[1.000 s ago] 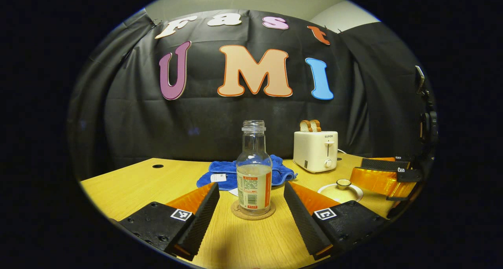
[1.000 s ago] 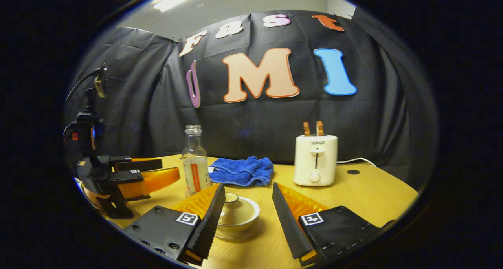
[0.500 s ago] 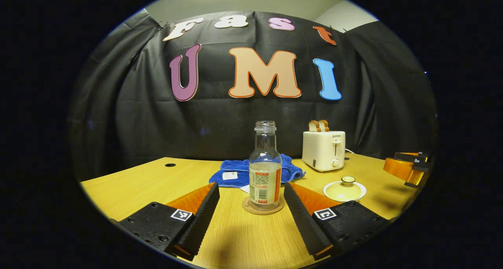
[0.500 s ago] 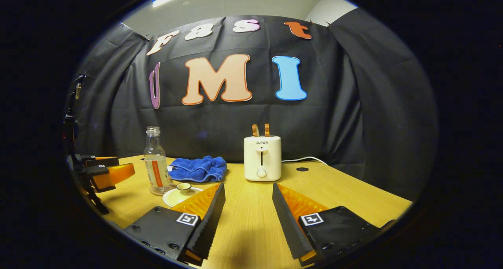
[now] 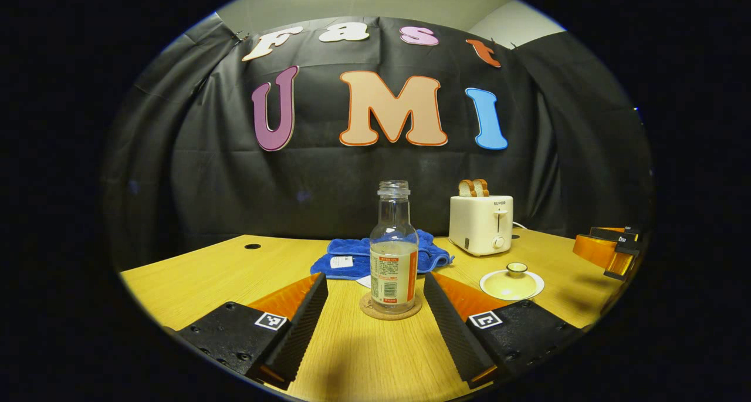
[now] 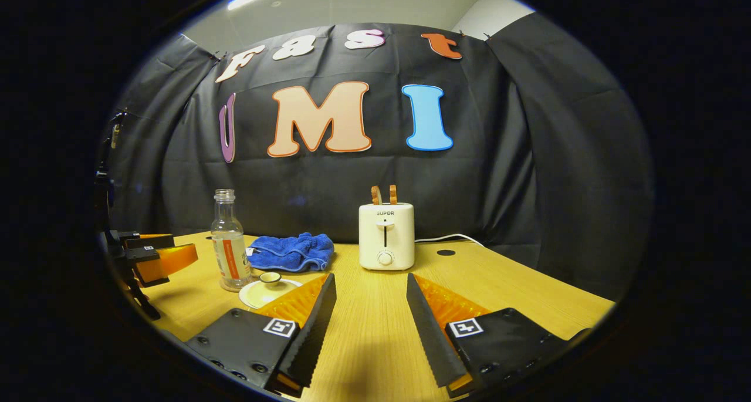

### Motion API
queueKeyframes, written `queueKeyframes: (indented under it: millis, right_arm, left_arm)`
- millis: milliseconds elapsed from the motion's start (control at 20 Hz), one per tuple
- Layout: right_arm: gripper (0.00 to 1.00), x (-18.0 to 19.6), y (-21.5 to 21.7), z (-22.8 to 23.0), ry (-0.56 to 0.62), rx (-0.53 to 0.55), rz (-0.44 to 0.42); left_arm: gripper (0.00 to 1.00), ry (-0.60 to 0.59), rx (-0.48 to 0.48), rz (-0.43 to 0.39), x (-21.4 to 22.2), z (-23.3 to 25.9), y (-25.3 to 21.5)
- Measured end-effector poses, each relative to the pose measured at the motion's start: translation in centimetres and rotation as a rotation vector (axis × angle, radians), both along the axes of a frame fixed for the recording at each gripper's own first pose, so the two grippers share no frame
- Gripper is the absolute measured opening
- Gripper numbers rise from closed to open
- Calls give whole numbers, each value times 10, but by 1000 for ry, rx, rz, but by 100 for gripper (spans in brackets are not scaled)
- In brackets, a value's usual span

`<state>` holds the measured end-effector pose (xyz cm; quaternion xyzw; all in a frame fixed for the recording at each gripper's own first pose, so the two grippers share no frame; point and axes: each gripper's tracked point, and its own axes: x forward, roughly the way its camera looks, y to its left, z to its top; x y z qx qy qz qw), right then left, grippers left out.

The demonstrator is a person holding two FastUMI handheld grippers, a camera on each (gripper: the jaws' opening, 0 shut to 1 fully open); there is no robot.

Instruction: Open the teacup lid with one hand, grasp the water bottle and pour water into the teacup with the other hand; after pouring, place the water bottle on the coaster and then close the teacup lid.

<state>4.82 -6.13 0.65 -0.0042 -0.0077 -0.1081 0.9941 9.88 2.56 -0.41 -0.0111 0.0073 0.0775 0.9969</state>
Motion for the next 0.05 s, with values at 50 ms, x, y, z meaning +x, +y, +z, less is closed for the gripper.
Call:
queueKeyframes:
  millis: [50]
  right_arm:
    - [78,0,0,0,0,0,0]
  left_arm:
    - [96,0,0,0,-1,0,0]
